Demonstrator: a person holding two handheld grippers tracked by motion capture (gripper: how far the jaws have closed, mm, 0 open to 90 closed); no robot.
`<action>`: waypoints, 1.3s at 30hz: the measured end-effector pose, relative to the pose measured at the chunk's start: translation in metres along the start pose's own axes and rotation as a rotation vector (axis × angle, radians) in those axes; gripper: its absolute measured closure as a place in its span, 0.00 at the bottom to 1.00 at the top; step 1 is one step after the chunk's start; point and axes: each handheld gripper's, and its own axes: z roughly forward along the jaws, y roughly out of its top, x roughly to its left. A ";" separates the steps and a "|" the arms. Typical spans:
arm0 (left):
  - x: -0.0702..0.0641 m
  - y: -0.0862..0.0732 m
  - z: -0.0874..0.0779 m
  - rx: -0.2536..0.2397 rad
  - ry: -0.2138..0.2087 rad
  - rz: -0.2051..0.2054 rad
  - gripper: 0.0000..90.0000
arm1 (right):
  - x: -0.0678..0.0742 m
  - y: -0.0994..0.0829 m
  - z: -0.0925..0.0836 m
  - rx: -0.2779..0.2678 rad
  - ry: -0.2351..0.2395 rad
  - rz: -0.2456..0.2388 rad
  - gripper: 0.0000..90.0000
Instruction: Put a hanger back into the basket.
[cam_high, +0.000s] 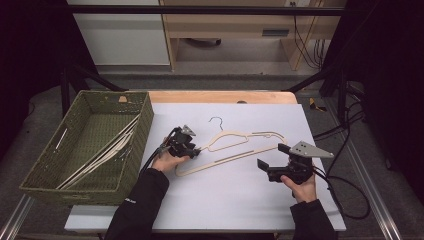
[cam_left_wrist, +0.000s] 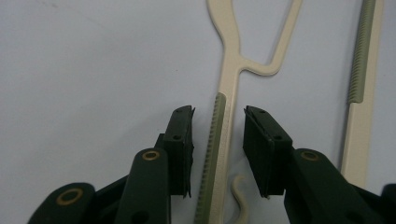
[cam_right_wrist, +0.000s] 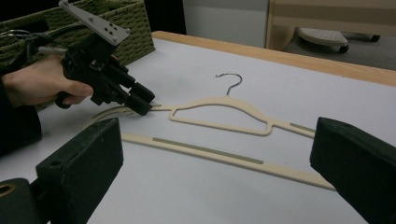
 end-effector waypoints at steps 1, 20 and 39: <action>-0.002 0.001 0.000 0.004 0.016 0.001 0.70 | 0.000 0.000 0.000 0.001 0.001 0.002 0.03; -0.012 0.007 -0.003 0.076 0.011 0.058 0.87 | -0.001 0.000 0.008 0.011 0.007 0.011 0.04; -0.048 0.015 -0.041 -0.009 0.127 0.133 0.88 | 0.004 0.019 0.070 0.060 0.035 0.001 0.07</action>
